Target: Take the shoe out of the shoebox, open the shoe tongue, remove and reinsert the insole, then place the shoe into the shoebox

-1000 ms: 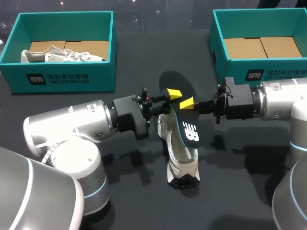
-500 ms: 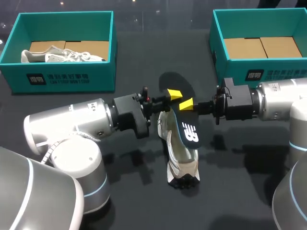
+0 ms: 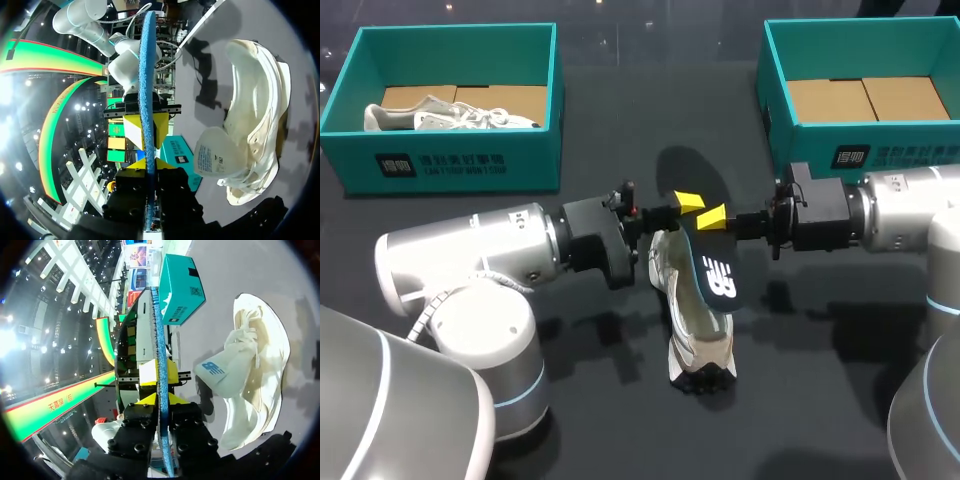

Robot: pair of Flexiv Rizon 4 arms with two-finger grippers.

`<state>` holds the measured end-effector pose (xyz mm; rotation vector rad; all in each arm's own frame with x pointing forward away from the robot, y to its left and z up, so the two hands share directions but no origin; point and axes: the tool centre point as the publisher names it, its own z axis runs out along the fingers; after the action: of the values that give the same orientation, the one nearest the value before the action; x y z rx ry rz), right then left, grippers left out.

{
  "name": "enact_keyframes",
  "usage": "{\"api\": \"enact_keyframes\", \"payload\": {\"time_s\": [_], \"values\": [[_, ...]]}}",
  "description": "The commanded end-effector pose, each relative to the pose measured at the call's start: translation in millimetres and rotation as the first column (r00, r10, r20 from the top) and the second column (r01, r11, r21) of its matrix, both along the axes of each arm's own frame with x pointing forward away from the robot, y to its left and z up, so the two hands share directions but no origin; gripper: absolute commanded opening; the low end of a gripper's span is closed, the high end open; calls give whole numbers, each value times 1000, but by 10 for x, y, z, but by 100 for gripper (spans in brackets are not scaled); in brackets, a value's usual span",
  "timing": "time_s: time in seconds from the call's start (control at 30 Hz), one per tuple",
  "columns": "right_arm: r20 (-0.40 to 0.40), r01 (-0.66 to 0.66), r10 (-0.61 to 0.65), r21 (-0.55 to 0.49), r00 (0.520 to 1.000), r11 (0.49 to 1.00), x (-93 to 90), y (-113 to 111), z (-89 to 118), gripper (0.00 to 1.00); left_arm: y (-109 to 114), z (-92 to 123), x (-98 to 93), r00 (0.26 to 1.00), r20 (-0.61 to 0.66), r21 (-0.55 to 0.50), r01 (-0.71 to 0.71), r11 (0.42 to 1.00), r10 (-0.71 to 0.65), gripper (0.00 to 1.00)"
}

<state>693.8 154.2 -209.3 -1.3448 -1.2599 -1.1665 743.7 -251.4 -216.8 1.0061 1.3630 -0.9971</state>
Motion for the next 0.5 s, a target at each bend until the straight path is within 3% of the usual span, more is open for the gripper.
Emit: {"api": "enact_keyframes", "payload": {"time_s": [0.03, 0.2, 0.27, 0.5], "values": [[46, -28, 29, -30, 999, 999, -57, -129, 43, 100, 78, 34, -41, 1000, -22, 21, 11, 1000, -11, 0], [173, -120, 143, -134, 974, 984, -162, -427, 39, 100, 225, 44, -157, 998, -55, 52, 24, 998, -21, 0], [175, -140, 161, -125, 971, 982, -178, -566, -16, 100, 270, 63, -229, 998, -58, 66, 27, 997, -23, 0], [175, -140, 161, -125, 971, 982, -178, -566, -16, 100, 387, 158, -579, 998, -9, 149, 57, 987, -57, 0]]}}
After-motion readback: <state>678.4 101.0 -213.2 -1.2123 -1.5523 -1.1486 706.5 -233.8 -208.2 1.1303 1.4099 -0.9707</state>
